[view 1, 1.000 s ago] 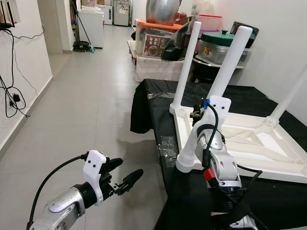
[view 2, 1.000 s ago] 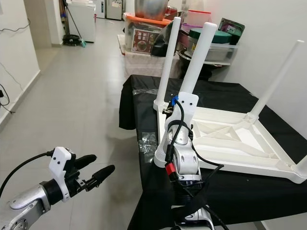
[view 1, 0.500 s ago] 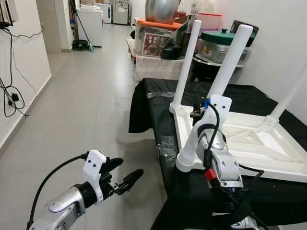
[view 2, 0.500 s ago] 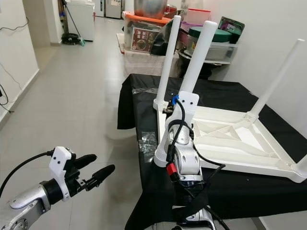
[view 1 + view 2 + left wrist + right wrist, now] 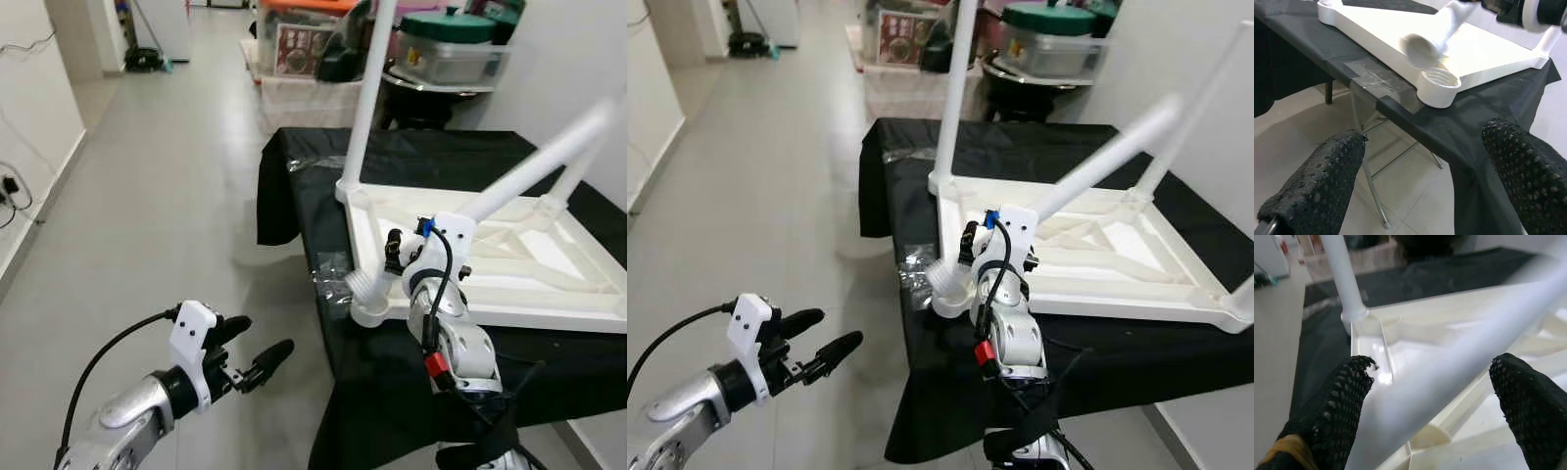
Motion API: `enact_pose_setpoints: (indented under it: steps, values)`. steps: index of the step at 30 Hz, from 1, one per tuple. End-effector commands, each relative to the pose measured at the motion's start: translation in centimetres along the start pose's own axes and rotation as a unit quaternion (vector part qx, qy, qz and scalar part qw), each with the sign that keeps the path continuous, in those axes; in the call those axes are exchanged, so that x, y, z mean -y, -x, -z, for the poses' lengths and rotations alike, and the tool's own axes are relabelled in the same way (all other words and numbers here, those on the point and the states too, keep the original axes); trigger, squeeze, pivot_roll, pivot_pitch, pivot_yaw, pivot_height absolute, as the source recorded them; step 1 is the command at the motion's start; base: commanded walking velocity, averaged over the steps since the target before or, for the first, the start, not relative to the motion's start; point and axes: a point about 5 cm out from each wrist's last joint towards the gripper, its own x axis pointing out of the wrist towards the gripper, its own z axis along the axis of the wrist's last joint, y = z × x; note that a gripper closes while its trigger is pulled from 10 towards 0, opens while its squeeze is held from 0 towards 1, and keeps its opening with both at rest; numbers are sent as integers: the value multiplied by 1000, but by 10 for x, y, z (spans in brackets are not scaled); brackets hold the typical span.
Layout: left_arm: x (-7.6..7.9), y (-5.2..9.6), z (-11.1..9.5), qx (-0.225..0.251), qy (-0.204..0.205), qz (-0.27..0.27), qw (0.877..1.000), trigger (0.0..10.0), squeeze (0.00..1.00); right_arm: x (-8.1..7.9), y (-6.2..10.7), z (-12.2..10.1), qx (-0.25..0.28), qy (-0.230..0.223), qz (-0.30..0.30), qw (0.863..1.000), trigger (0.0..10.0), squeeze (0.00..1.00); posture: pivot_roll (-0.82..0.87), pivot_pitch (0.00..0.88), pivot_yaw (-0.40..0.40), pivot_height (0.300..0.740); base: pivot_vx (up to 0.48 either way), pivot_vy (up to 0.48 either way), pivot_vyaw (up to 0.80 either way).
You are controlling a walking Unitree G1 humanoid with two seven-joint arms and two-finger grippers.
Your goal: Building children table
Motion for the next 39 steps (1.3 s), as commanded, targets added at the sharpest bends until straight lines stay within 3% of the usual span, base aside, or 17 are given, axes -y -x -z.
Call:
enact_pose_setpoints:
  steps: [1,4,7,10,11,14,15,18,23,24,39]
  values:
    - [-1,0,5,-11,6,6,1000,10000,0,2,1,-8,19,-12,0,1000,10000,1000,64,0,-91,740,0,0,0]
    - [-1,0,5,-12,5,6,1000,10000,0,1,2,-11,25,-22,-9,999,10000,1000,59,0,-88,740,0,0,0]
    - [-2,1,6,-15,1,4,1000,10000,0,3,1,7,-32,-15,2,999,10000,1000,64,0,-90,740,0,0,0]
    - [-4,2,5,-14,-1,1,1000,10000,0,5,0,13,-51,-13,12,999,10000,1000,64,0,-90,740,0,0,0]
    - [-9,4,3,-10,-5,-11,1000,10000,0,6,1,16,-60,-30,13,998,10000,0,69,0,-91,740,0,0,0]
    - [-9,4,3,-10,-5,-11,1000,10000,0,6,1,16,-60,-30,13,998,10000,0,69,0,-91,740,0,0,0]
    - [-19,6,-2,-2,-13,-38,999,10000,0,5,1,15,-57,-47,8,997,10000,1000,72,0,-91,740,0,0,0]
    - [-31,10,-8,11,-26,-73,997,10000,0,0,0,4,-19,-78,-16,997,10000,1000,73,0,-91,740,0,0,0]
    - [-36,8,-17,36,-32,-103,993,10000,0,-6,0,-6,9,-56,-29,998,10000,1000,71,0,-88,740,0,0,0]
    - [-36,7,-19,44,-32,-109,993,10000,0,-6,0,-8,17,-48,-28,998,10000,0,71,0,-88,740,0,0,0]
    - [-38,3,-21,58,-29,-134,989,10000,0,-15,3,-9,30,-26,-45,998,10000,0,79,0,-83,740,0,0,0]
